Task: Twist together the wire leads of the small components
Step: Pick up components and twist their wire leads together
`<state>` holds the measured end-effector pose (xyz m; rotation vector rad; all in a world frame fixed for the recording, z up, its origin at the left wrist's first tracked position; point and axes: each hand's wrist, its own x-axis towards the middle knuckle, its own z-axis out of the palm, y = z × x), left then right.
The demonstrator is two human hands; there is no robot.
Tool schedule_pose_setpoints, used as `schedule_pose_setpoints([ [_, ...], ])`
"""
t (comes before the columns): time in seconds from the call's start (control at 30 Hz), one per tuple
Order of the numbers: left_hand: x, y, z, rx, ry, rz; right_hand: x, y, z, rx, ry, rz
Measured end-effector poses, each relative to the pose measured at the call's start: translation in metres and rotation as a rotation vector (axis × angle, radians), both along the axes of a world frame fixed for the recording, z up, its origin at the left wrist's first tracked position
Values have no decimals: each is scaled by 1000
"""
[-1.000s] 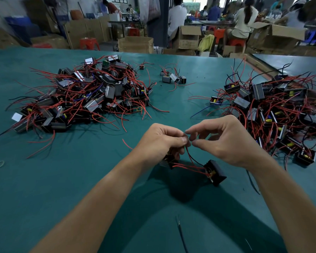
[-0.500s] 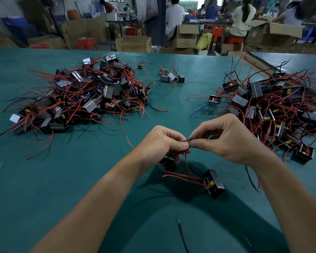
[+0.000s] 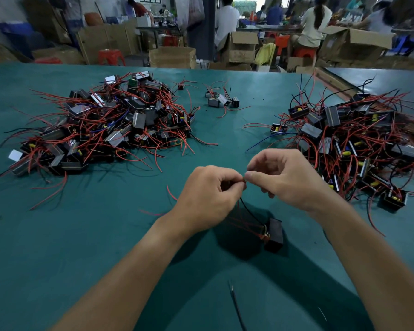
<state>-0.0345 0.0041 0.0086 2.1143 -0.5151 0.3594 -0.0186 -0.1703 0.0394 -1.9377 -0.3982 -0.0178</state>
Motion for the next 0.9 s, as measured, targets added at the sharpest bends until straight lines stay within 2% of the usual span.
schedule_pose_setpoints([
  [0.1,1,-1,1,-96,180,-41,-2,-3,2,-68,-131,47],
  [0.23,0,2,3,-161,276,-86,-3,-7,2,-178,-189,83],
  [0.57,1,4,4,-116,294,-90,-2,-12,4,-254,-229,134],
  [0.73,1,5,7,-156,360,-112,-3,-11,4,-166,-196,140],
  [0.9,-1,6,7,-144,363,-92,-4,-11,5,-245,-203,147],
])
